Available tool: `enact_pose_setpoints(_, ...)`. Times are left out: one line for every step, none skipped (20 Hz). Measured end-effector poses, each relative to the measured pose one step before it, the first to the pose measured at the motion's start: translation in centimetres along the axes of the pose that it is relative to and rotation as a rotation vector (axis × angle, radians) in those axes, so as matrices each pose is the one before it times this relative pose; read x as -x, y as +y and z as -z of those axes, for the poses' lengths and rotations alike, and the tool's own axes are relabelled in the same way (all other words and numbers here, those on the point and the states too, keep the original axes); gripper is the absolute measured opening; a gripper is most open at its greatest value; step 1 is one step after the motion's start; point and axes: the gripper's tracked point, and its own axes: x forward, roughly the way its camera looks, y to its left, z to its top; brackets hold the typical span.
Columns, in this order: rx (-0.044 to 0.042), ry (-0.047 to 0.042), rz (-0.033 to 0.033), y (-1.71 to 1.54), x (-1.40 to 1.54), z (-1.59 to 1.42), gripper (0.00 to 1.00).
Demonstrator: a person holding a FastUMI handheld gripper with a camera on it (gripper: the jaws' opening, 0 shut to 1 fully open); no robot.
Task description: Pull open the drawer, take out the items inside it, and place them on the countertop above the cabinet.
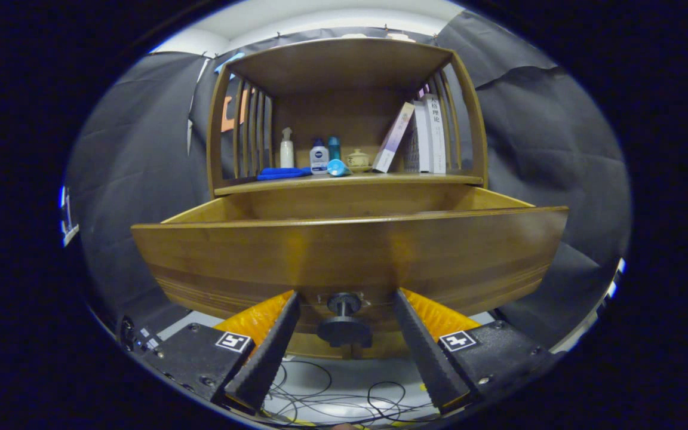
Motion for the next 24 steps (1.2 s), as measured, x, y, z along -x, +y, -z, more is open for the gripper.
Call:
enact_pose_setpoints(0.00107,-0.00414,0.00977,-0.046,-0.057,-0.089,1.0)
enact_pose_setpoints(-0.00513,-0.00355,0.00152,0.15,0.065,-0.062,1.0)
enact_pose_setpoints(0.00016,-0.00156,-0.00022,0.085,-0.181,0.005,1.0)
enact_pose_setpoints(0.00134,0.00101,-0.00335,-0.034,-0.186,-0.149,1.0)
enact_pose_setpoints(0.00374,-0.00045,-0.00243,0.024,-0.298,-0.026,1.0)
enact_pose_setpoints(0.0074,0.00266,-0.00098,-0.047,-0.156,-0.161,1.0)
enact_pose_setpoints(0.00405,0.0036,0.00219,-0.037,-0.28,-0.072,1.0)
enact_pose_setpoints(-0.00216,0.00109,0.00041,0.018,-0.281,-0.202,1.0)
enact_pose_setpoints(-0.00158,0.00442,-0.00093,0.066,-0.243,-0.144,1.0)
enact_pose_setpoints(0.00247,0.00591,0.00055,-0.016,-0.395,-0.129,0.99)
enact_pose_setpoints(0.00051,0.0072,0.00039,0.01,-0.415,-0.261,1.0)
enact_pose_setpoints(-0.00098,-0.00157,-0.0038,0.114,-0.482,-0.277,1.0)
enact_pose_setpoints(0.01044,0.01308,0.00103,-0.015,-0.661,-0.06,1.0)
enact_pose_setpoints(0.01164,0.00142,-0.00235,0.067,-0.355,-0.232,0.99)
enact_pose_setpoints(0.01225,0.00143,-0.0045,0.046,-0.446,-0.176,1.0)
enact_pose_setpoints(0.01259,-0.00445,-0.00352,-0.013,-0.509,-0.566,1.0)
enact_pose_setpoints(0.01239,-0.0138,-0.00378,-0.102,-0.568,-0.406,1.0)
enact_pose_setpoints(-0.00372,0.03111,-0.00499,0.043,-0.497,0.388,1.0)
enact_pose_setpoints(0.00126,-0.02138,-0.0021,-0.037,-0.243,-0.816,1.0)
enact_pose_setpoints(0.00231,0.02342,-0.00017,0.01,-0.599,0.332,1.0)
enact_pose_setpoints(0.00593,-0.00802,0.00077,-0.011,-0.393,-0.6,1.0)
enact_pose_setpoints(0.00312,0.01403,0.00244,-0.023,-0.482,0.232,1.0)
enact_pose_setpoints(-0.00021,-0.00301,0.00154,-0.044,-0.577,-0.389,1.0)
enact_pose_setpoints(-0.00056,0.00879,0.00123,0.03,-0.413,-0.07,1.0)
